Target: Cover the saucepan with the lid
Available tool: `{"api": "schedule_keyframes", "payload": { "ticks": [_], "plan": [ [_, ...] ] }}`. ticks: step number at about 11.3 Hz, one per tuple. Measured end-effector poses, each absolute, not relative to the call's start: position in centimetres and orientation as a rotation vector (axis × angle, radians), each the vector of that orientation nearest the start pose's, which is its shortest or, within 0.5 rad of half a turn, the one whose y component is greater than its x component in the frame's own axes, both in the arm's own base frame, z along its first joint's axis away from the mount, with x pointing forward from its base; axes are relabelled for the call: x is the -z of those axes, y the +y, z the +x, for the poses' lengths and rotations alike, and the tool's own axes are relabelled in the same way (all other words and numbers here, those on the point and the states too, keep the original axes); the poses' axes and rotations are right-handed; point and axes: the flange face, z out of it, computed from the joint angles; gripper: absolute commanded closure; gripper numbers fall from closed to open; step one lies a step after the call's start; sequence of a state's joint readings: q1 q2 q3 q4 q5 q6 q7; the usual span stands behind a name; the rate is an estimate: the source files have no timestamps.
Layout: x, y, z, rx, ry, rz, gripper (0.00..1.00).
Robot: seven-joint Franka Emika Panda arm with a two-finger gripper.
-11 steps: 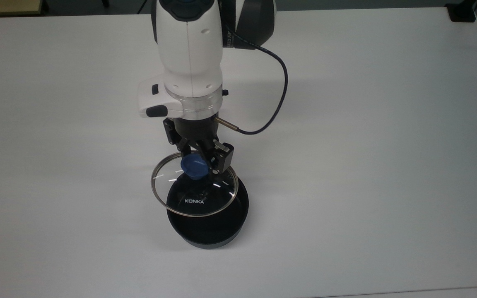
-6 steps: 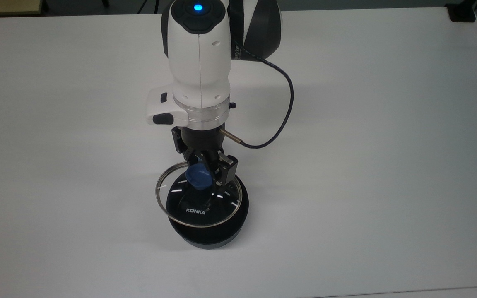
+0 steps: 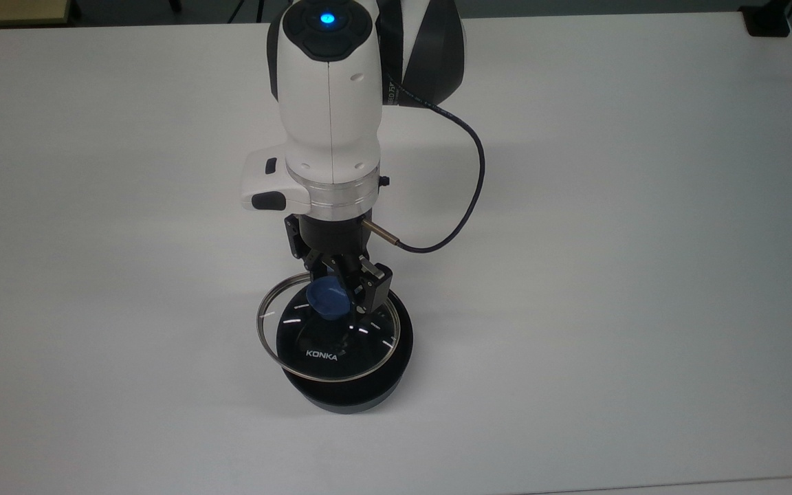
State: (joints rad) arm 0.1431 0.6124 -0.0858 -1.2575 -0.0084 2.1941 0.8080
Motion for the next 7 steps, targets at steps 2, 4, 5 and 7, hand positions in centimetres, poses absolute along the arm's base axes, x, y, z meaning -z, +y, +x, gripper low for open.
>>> {"api": "schedule_keyframes", "payload": {
  "ticks": [2, 4, 5, 7],
  "plan": [
    [-43.3, 6.4, 75.6, 0.477, 1.062, -2.826, 0.62],
    [-42.9, 6.8, 75.6, 0.47, 1.055, -2.831, 0.38],
    [-42.8, 6.9, 75.6, 0.467, 1.054, -2.832, 0.26],
    [-42.3, 7.0, 75.6, 0.457, 1.058, -2.834, 0.0]
  ]
}}
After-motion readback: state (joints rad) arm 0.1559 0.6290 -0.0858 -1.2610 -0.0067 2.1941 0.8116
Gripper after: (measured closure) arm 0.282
